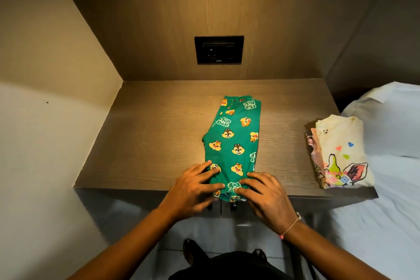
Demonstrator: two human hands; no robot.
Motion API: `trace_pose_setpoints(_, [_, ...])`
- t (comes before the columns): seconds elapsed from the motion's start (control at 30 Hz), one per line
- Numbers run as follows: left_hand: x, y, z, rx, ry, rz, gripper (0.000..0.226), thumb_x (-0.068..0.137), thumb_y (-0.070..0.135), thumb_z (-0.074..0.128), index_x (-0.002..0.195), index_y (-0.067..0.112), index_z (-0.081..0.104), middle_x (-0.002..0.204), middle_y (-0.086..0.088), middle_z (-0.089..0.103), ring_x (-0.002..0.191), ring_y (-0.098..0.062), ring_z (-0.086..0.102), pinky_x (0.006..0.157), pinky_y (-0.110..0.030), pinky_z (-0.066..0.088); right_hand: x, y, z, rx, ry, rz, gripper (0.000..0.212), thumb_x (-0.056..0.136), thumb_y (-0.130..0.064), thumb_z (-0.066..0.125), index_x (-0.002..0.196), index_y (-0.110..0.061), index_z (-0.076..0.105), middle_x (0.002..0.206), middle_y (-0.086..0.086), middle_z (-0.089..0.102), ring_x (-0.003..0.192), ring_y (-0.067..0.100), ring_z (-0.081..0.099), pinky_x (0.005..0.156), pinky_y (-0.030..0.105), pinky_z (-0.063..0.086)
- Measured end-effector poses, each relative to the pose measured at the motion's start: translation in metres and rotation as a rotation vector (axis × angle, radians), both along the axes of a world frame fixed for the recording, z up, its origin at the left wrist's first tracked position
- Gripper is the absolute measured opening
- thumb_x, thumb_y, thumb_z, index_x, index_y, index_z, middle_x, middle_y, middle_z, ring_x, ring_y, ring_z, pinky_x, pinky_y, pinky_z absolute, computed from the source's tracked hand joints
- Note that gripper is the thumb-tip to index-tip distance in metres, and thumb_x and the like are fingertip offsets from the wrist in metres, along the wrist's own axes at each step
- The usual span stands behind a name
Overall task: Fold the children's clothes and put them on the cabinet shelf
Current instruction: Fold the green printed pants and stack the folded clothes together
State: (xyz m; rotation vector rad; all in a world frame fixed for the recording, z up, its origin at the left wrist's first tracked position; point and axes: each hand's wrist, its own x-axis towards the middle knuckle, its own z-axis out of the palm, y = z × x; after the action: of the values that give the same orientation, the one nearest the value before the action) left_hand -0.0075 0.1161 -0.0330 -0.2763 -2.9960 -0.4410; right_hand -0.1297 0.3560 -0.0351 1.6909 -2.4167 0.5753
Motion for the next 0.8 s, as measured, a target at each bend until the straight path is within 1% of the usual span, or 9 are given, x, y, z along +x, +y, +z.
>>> trace_pose_setpoints(0.1, [0.003, 0.002, -0.005, -0.074, -0.003, 0.007, 0.041, 0.088, 0.048, 0.058, 0.128, 0.039, 0.055, 0.145, -0.002, 0.049, 0.141, -0.029, 0.035, 0.113, -0.048, 0.026, 0.005, 0.000, -0.003, -0.051, 0.021, -0.029, 0.021, 0.090, -0.031, 0.056, 0.102, -0.026, 0.073, 0.110, -0.003, 0.072, 0.107, 0.023, 0.065, 0.084, 0.038, 0.052])
trace_pose_setpoints(0.27, [0.003, 0.005, -0.002, -0.019, 0.049, 0.024, 0.034, 0.088, 0.036, 0.056, 0.122, 0.032, 0.062, 0.138, -0.005, 0.058, 0.134, -0.031, 0.046, 0.107, -0.047, 0.037, 0.005, -0.001, -0.004, -0.107, 0.061, -0.041, 0.021, 0.092, -0.029, 0.056, 0.102, -0.023, 0.074, 0.108, -0.005, 0.073, 0.105, 0.020, 0.066, 0.084, 0.035, 0.050])
trace_pose_setpoints(0.43, [0.014, 0.013, 0.003, 0.062, 0.126, 0.037, 0.031, 0.079, 0.019, 0.075, 0.110, 0.020, 0.069, 0.127, -0.002, 0.066, 0.125, -0.025, 0.056, 0.095, -0.047, 0.051, 0.004, -0.003, 0.010, -0.073, -0.048, -0.011, 0.019, 0.088, -0.025, 0.060, 0.104, -0.023, 0.071, 0.102, -0.008, 0.073, 0.098, 0.015, 0.065, 0.087, 0.034, 0.048])
trace_pose_setpoints(0.5, [0.020, 0.018, 0.011, 0.234, 0.134, 0.137, 0.030, 0.078, 0.015, 0.074, 0.108, 0.019, 0.070, 0.120, 0.003, 0.069, 0.120, -0.017, 0.059, 0.093, -0.046, 0.052, 0.008, -0.003, 0.023, -0.020, -0.186, -0.004, 0.023, 0.086, -0.025, 0.060, 0.107, -0.025, 0.068, 0.099, -0.010, 0.071, 0.095, 0.012, 0.063, 0.087, 0.032, 0.048])
trace_pose_setpoints(0.57, [0.027, 0.023, 0.027, 0.547, 0.085, 0.265, 0.026, 0.081, 0.021, 0.067, 0.107, 0.025, 0.070, 0.110, 0.010, 0.072, 0.107, -0.009, 0.064, 0.085, -0.041, 0.055, 0.014, 0.001, 0.038, -0.026, -0.416, -0.056, 0.027, 0.084, -0.030, 0.060, 0.111, -0.030, 0.065, 0.098, -0.012, 0.070, 0.091, 0.008, 0.061, 0.083, 0.031, 0.047])
trace_pose_setpoints(0.63, [0.027, 0.024, 0.046, 0.846, -0.009, 0.302, 0.020, 0.087, 0.028, 0.064, 0.107, 0.027, 0.070, 0.099, 0.010, 0.074, 0.092, -0.010, 0.069, 0.075, -0.036, 0.058, 0.016, 0.004, 0.056, -0.098, -0.635, -0.115, 0.027, 0.085, -0.036, 0.061, 0.111, -0.036, 0.062, 0.089, -0.012, 0.068, 0.078, 0.003, 0.060, 0.071, 0.027, 0.048])
trace_pose_setpoints(0.7, [0.021, 0.022, 0.063, 0.970, -0.070, 0.271, 0.019, 0.089, 0.027, 0.064, 0.108, 0.028, 0.070, 0.097, 0.007, 0.075, 0.089, -0.014, 0.072, 0.073, -0.032, 0.060, 0.013, 0.004, 0.071, -0.171, -0.729, -0.141, 0.025, 0.085, -0.040, 0.063, 0.109, -0.038, 0.060, 0.078, -0.006, 0.065, 0.060, 0.005, 0.057, 0.057, 0.027, 0.046])
trace_pose_setpoints(0.73, [0.016, 0.020, 0.070, 0.994, -0.082, 0.251, 0.019, 0.089, 0.028, 0.064, 0.107, 0.028, 0.070, 0.097, 0.005, 0.075, 0.089, -0.015, 0.072, 0.074, -0.032, 0.060, 0.009, 0.002, 0.078, -0.181, -0.753, -0.148, 0.024, 0.085, -0.040, 0.064, 0.108, -0.037, 0.059, 0.077, -0.003, 0.065, 0.058, 0.006, 0.057, 0.054, 0.028, 0.047])
trace_pose_setpoints(0.8, [0.000, 0.016, 0.078, 1.050, -0.108, 0.282, 0.021, 0.087, 0.036, 0.065, 0.106, 0.028, 0.069, 0.095, -0.001, 0.075, 0.087, -0.019, 0.073, 0.074, -0.038, 0.061, -0.001, -0.006, 0.087, -0.168, -0.773, -0.177, 0.022, 0.086, -0.035, 0.067, 0.107, -0.034, 0.060, 0.080, -0.003, 0.067, 0.067, 0.011, 0.063, 0.057, 0.035, 0.053])
